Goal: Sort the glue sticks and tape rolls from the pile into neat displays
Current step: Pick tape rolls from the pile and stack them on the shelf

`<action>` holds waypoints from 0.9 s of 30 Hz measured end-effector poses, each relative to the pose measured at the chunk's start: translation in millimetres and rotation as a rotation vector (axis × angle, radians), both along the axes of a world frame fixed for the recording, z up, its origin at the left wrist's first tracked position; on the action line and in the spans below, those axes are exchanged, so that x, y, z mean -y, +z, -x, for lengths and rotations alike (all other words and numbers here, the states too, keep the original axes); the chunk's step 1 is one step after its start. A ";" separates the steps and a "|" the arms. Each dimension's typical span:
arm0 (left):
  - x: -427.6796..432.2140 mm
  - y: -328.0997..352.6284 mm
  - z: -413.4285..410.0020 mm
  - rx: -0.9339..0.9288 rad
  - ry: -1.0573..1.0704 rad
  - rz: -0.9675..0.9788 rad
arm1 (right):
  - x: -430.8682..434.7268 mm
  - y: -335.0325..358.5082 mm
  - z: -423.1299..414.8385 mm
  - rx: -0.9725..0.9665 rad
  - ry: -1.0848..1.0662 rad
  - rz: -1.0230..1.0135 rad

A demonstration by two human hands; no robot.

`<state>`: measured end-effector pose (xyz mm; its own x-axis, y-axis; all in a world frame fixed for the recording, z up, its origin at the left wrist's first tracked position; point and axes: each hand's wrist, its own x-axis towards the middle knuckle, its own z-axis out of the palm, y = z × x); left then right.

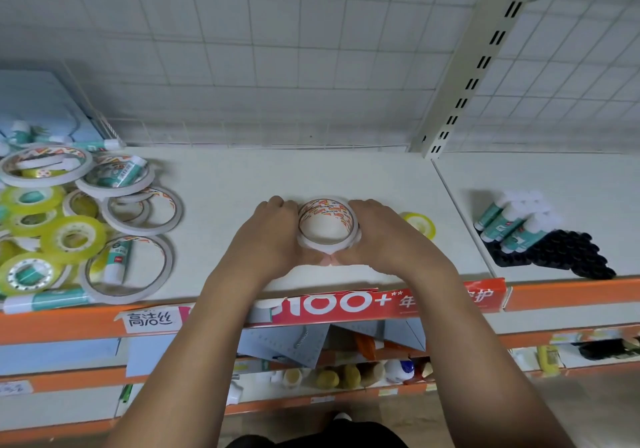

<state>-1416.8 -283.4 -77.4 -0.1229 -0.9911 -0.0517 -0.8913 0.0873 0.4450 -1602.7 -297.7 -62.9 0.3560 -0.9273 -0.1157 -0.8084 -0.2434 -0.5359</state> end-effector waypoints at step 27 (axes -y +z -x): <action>-12.5 -1.0 -3.8 -0.102 0.050 -0.056 | -11.5 3.4 -0.3 -0.081 -0.066 -0.065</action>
